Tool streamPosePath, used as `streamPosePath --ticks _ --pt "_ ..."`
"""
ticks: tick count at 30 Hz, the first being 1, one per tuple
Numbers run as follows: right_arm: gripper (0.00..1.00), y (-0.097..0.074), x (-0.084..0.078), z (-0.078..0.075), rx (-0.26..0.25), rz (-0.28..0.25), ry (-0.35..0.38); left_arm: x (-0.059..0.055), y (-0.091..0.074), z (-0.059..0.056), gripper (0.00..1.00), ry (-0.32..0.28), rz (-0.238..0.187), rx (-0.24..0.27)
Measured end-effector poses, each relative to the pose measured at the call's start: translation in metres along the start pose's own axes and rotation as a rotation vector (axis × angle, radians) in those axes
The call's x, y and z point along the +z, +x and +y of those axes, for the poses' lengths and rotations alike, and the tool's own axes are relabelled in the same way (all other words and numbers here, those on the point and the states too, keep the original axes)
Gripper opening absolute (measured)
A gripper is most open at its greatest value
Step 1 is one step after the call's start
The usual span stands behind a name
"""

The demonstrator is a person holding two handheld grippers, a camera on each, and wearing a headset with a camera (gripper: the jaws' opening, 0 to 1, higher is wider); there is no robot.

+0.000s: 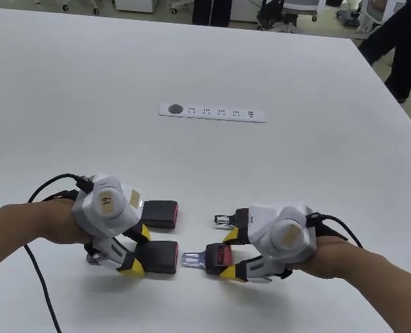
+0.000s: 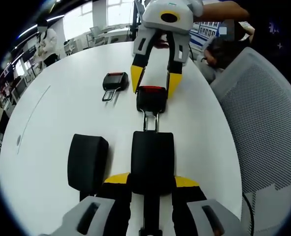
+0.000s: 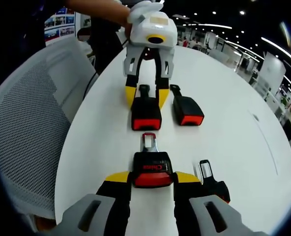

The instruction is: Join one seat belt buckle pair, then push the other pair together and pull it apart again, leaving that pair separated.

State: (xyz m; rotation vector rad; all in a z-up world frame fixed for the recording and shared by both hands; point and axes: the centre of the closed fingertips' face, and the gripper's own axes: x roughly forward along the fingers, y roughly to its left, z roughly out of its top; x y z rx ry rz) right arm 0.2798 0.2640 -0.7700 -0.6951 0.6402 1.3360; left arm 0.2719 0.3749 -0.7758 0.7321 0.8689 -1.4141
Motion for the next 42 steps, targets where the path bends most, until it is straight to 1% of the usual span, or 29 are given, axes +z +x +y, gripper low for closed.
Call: streamPosePath --ticks 3,7,11,13,16,18,19,20,23,25,27,30,37,41,42 --pt "0.3 0.001 0.006 0.002 0.005 -0.004 -0.003 -0.001 0.0 0.0 0.32 0.0 0.0 -0.001" --pt "0.3 0.007 0.007 0.002 0.01 -0.009 0.001 0.0 0.0 0.0 0.32 0.003 0.004 -0.001" --pt "0.3 0.01 0.01 0.004 0.012 -0.008 0.001 0.0 0.0 0.0 0.32 0.002 0.002 -0.001" --pt "0.3 0.013 0.012 0.004 0.011 -0.017 0.004 -0.001 0.0 0.0 0.32 0.001 0.001 -0.002" --pt "0.3 0.013 0.017 0.006 0.011 -0.029 -0.005 -0.001 0.001 0.0 0.32 0.005 0.001 -0.001" --pt "0.3 0.014 0.019 0.007 0.012 -0.034 -0.009 0.0 0.0 -0.001 0.32 0.008 0.003 0.001" --pt "0.3 0.013 0.019 0.006 0.009 -0.031 -0.024 0.0 0.0 -0.001 0.32 0.01 0.005 0.001" --pt "0.3 0.014 0.018 0.006 0.01 -0.035 -0.012 0.0 0.0 -0.001 0.32 0.01 0.005 0.001" --pt "0.3 0.012 0.018 0.006 0.004 -0.042 -0.006 0.0 0.001 0.0 0.32 0.011 0.008 0.001" --pt "0.29 0.014 0.016 0.005 0.0 -0.047 -0.007 -0.001 0.001 0.001 0.32 0.011 0.007 0.002" --pt "0.29 0.013 0.018 0.006 -0.004 -0.055 0.001 -0.001 0.001 0.001 0.32 0.01 0.006 0.003" --pt "0.29 0.015 0.017 0.005 -0.006 -0.057 0.01 -0.002 0.001 0.001 0.32 0.009 0.004 0.005" --pt "0.28 0.015 0.018 0.005 -0.005 -0.059 0.024 -0.002 0.001 0.003 0.32 0.012 0.0 0.005" --pt "0.28 0.017 0.018 0.005 0.004 -0.058 0.026 -0.002 0.001 0.003 0.32 0.022 0.006 0.001" --pt "0.28 0.015 0.02 0.007 0.007 -0.059 0.023 -0.002 0.001 0.003 0.32 0.022 0.007 0.001"
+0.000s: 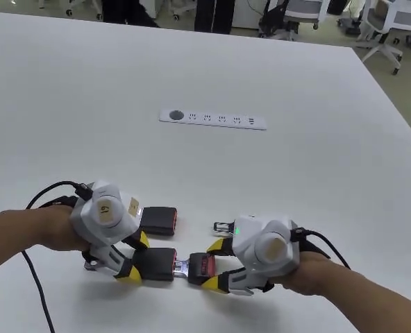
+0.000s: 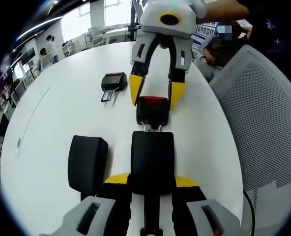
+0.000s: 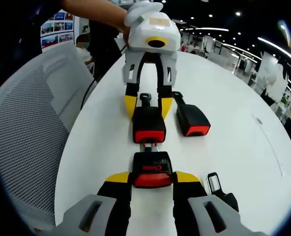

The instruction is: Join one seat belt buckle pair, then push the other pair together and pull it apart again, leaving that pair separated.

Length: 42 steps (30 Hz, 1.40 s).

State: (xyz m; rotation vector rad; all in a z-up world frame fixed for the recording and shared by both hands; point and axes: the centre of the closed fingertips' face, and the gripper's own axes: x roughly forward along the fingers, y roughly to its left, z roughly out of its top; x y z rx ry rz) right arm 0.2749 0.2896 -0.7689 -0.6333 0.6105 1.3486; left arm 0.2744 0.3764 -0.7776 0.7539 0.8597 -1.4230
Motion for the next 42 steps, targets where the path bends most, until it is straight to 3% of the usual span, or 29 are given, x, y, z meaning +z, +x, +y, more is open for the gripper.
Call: streamPosePath --ticks 29,32,33,35,42 --pt "0.27 0.009 0.01 0.001 0.005 0.01 0.013 0.003 0.0 -0.001 0.31 -0.005 0.012 0.009" --pt "0.27 0.012 0.011 0.001 0.0 0.007 0.021 0.004 0.0 -0.001 0.31 -0.009 0.014 0.01" --pt "0.28 0.01 0.008 -0.002 -0.039 0.03 0.048 0.003 0.0 -0.002 0.31 0.006 0.022 0.009" --pt "0.28 0.019 0.007 -0.005 -0.017 0.032 0.038 0.004 0.0 -0.002 0.31 -0.003 0.014 0.013" --pt "0.28 0.015 0.008 -0.003 -0.013 0.032 0.024 0.004 0.0 -0.004 0.31 0.011 0.017 0.007"
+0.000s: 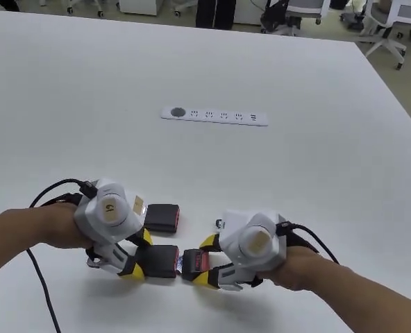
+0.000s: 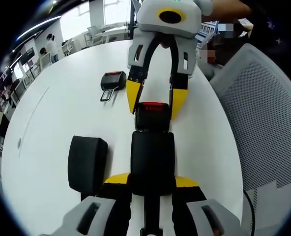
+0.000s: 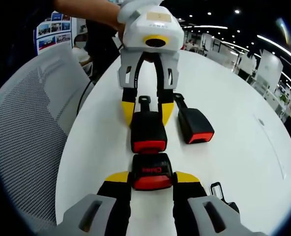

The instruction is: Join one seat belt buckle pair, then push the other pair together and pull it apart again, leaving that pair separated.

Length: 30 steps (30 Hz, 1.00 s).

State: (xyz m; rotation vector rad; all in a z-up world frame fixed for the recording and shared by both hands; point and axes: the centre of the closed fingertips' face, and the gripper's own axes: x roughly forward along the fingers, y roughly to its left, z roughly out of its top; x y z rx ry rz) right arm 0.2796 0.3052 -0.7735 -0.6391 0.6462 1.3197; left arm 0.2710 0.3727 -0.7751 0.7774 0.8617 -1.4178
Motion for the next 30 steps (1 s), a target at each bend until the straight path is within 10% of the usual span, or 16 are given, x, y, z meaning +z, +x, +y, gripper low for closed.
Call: streamPosePath --ticks 30 --pt "0.3 -0.0053 0.0019 0.0053 0.026 -0.014 -0.028 -0.0051 0.0006 -0.0002 0.33 0.017 0.017 -0.023"
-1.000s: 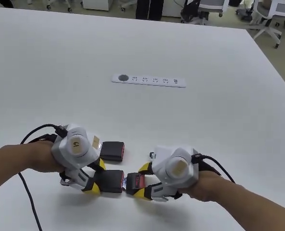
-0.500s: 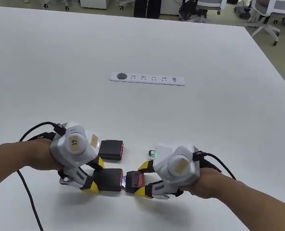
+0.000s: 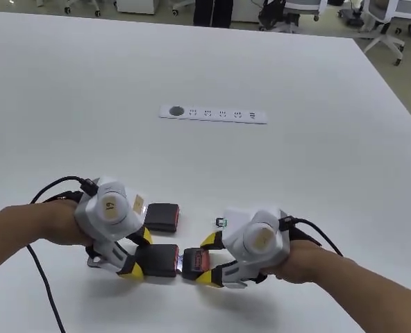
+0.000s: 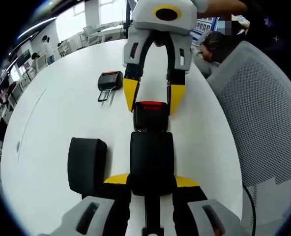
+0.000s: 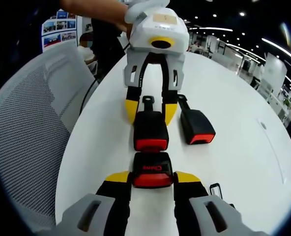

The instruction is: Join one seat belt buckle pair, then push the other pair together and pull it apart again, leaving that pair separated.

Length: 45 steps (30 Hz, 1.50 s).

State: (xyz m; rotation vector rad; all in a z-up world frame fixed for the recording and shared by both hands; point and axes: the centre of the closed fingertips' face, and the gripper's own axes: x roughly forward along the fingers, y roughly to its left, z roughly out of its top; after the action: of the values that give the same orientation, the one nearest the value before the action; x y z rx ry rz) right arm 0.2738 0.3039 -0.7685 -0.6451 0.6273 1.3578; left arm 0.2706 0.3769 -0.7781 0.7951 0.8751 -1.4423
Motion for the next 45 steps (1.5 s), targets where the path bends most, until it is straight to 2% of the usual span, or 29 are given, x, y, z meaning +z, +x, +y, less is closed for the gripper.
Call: streamPosePath --ticks 3,5,9,15,20,26,34,39,45 --pt "0.31 0.0 0.0 0.0 -0.004 -0.006 0.008 0.001 0.0 0.001 0.34 -0.017 -0.006 0.002" --pt "0.35 -0.001 -0.002 0.001 -0.006 0.003 -0.001 0.001 -0.001 0.001 0.35 -0.026 -0.009 0.006" --pt "0.39 -0.003 -0.004 0.001 -0.005 0.006 -0.016 0.005 -0.006 0.004 0.42 -0.053 -0.03 0.029" --pt "0.46 -0.013 -0.005 0.001 0.005 0.001 -0.018 0.014 -0.015 -0.002 0.51 -0.083 -0.05 0.029" --pt "0.5 -0.027 -0.004 -0.002 -0.004 -0.001 -0.013 0.02 -0.023 -0.001 0.51 -0.104 -0.071 0.031" --pt "0.53 -0.041 -0.007 -0.016 -0.033 -0.004 -0.008 0.026 -0.035 0.009 0.56 -0.146 -0.11 0.051" --pt "0.55 -0.055 -0.014 -0.034 -0.051 -0.005 0.0 0.016 -0.044 0.035 0.57 -0.172 -0.141 0.086" --pt "0.56 -0.063 -0.019 -0.047 -0.07 -0.001 0.003 0.019 -0.05 0.046 0.58 -0.185 -0.162 0.109" --pt "0.54 -0.074 -0.028 -0.065 -0.093 -0.004 0.01 0.021 -0.06 0.068 0.58 -0.191 -0.168 0.14"
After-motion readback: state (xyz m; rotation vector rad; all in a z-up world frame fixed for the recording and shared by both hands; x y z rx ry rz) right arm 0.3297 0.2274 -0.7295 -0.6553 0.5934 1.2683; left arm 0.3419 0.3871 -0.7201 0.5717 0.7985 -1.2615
